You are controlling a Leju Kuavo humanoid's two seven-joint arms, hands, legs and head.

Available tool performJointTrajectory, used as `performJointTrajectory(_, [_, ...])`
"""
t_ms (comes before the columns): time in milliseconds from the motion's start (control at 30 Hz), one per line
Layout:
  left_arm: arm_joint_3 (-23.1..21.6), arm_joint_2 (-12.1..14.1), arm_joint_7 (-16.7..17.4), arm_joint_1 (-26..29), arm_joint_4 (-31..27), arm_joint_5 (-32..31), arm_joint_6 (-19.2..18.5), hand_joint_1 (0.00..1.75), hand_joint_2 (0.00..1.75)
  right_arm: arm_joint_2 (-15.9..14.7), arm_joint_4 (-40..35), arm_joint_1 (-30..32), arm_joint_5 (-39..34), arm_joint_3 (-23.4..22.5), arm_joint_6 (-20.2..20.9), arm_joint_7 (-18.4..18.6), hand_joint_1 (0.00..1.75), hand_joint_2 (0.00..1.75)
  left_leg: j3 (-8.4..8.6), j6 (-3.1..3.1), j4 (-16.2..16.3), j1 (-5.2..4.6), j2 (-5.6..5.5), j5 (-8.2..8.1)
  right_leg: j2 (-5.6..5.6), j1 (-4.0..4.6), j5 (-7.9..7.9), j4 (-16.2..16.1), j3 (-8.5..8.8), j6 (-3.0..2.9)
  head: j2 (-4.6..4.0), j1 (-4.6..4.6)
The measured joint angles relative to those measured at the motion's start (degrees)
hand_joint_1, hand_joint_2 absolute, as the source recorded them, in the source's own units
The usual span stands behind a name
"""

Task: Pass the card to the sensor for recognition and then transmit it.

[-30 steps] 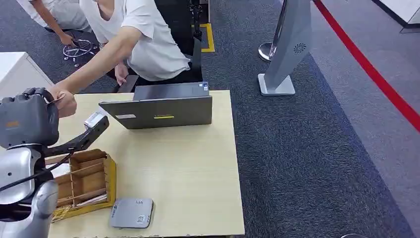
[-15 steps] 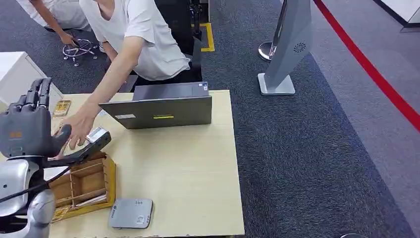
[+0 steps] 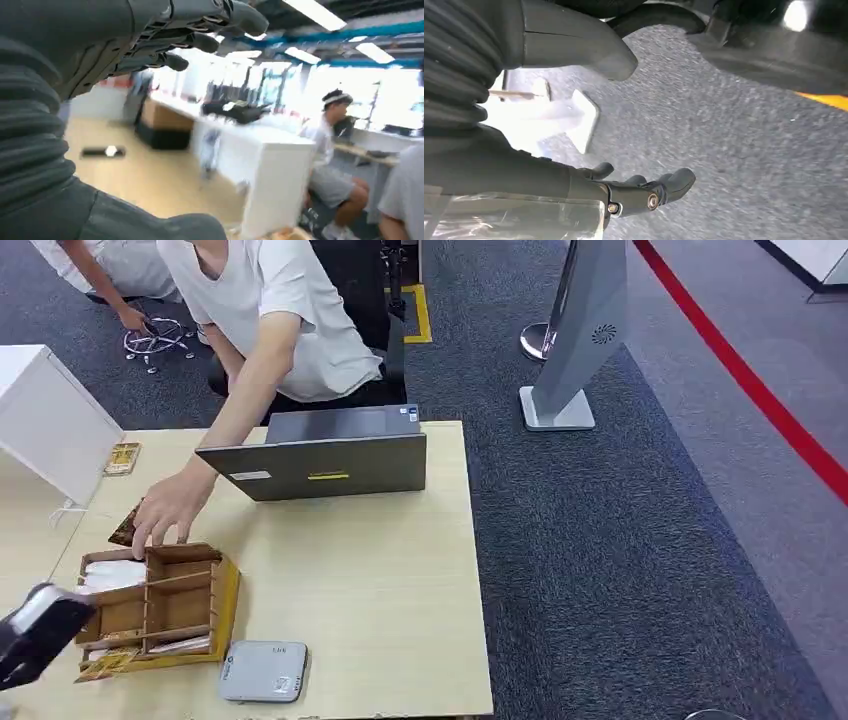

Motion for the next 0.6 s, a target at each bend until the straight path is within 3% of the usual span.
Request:
performJointTrajectory(33, [5.17, -0.95, -1.23, 0.18, 0.0, 3.94, -2.58, 0.0, 1.75, 0.0, -0.42, 0.22, -0.44, -0.04, 0.17, 0.59, 0.0, 1.75, -0.03, 0.0, -0.02, 0.02, 0.02, 0.0, 0.0, 0.02, -0.04, 0.0, -0.01, -0.05, 0.0, -0.02])
performJointTrajectory(100, [20.58, -2.69, -3.78, -0.26, 0.61, 11.51, -10.01, 0.0, 1.75, 0.0, -1.54, 0.46, -1.16, -0.35, 0.55, 1.91, 0.0, 1.75, 0.03, -0.01, -0.02, 0.05, 0.11, 0.0, 0.04, 0.05, -0.04, 0.0, -0.09, -0.06, 0.0, -0.02])
performJointTrajectory(133, [26.51, -3.4, -4.89, -0.45, 0.94, 12.48, -11.67, 0.0, 1.75, 0.0, -1.9, 0.55, -1.45, -0.55, 0.79, 2.22, 0.0, 1.75, 0.04, 0.0, -0.03, 0.05, 0.1, 0.0, 0.03, 0.05, -0.05, 0.0, -0.16, -0.06, 0.0, -0.09])
performJointTrajectory(200, [35.61, -5.19, -5.39, -1.64, 2.11, 12.35, -11.2, 0.0, 1.75, 0.0, -2.48, 0.63, -1.36, -0.83, 0.87, 2.65, 0.0, 1.75, -0.02, 0.0, -0.03, 0.05, -0.04, 0.0, -0.1, 0.05, -0.1, -0.01, -0.11, 0.01, 0.0, -0.02])
performJointTrajectory(300, [45.92, -7.66, -3.42, -3.56, 5.89, 16.1, -11.18, 0.0, 1.75, 0.0, -3.31, 0.68, -0.61, -0.92, 0.37, 2.96, 0.0, 1.75, 0.02, 0.03, -0.03, -0.01, -0.05, -0.02, -0.11, 0.0, -0.09, -0.02, -0.03, 0.02, 0.0, 0.0])
performJointTrajectory(367, [52.25, -10.08, 2.15, -4.78, 9.34, 24.98, -12.23, 0.0, 1.75, 0.0, -3.76, 0.58, 0.99, -1.38, 0.96, 2.35, 0.0, 1.75, 0.03, 0.03, -0.03, -0.03, -0.12, -0.02, -0.17, -0.02, -0.09, -0.03, 0.05, 0.03, 0.0, 0.04])
performJointTrajectory(433, [57.21, -13.34, 6.17, -5.64, 13.47, 33.0, -9.96, 0.0, 1.75, 0.0, -3.87, 0.12, 2.29, -2.14, 2.18, 1.15, 0.0, 1.75, 0.11, 0.05, -0.02, -0.1, -0.14, -0.03, -0.18, -0.08, -0.08, -0.04, 0.14, 0.04, 0.0, 0.02])
performJointTrajectory(500, [59.9, -15.81, 6.28, -5.57, 16.34, 34.69, -8.84, 0.0, 1.75, 0.0, -3.89, -0.11, 2.82, -2.58, 2.34, 0.66, 0.0, 1.75, 0.13, 0.09, 0.02, -0.09, -0.24, -0.05, -0.26, -0.08, -0.09, -0.05, 0.13, 0.06, 0.0, 0.04])
performJointTrajectory(533, [59.94, -16.65, 6.58, -5.64, 17.52, 34.97, -8.21, 0.0, 0.0, 0.0, -3.87, -0.22, 2.84, -2.75, 2.32, 0.58, 0.0, 1.75, 0.08, 0.12, 0.04, -0.1, -0.45, -0.04, -0.5, -0.08, -0.13, -0.06, 0.18, 0.11, 0.0, 0.07])
performJointTrajectory(600, [60.0, -17.76, 10.87, -5.92, 20.34, 36.26, -4.85, 0.0, 0.0, 0.0, -3.89, -0.58, 4.16, -2.8, 2.77, -0.4, 0.0, 1.75, 0.07, 0.13, 0.03, -0.13, -0.58, -0.04, -0.69, -0.11, -0.13, -0.06, 0.4, 0.12, 0.0, 0.13])
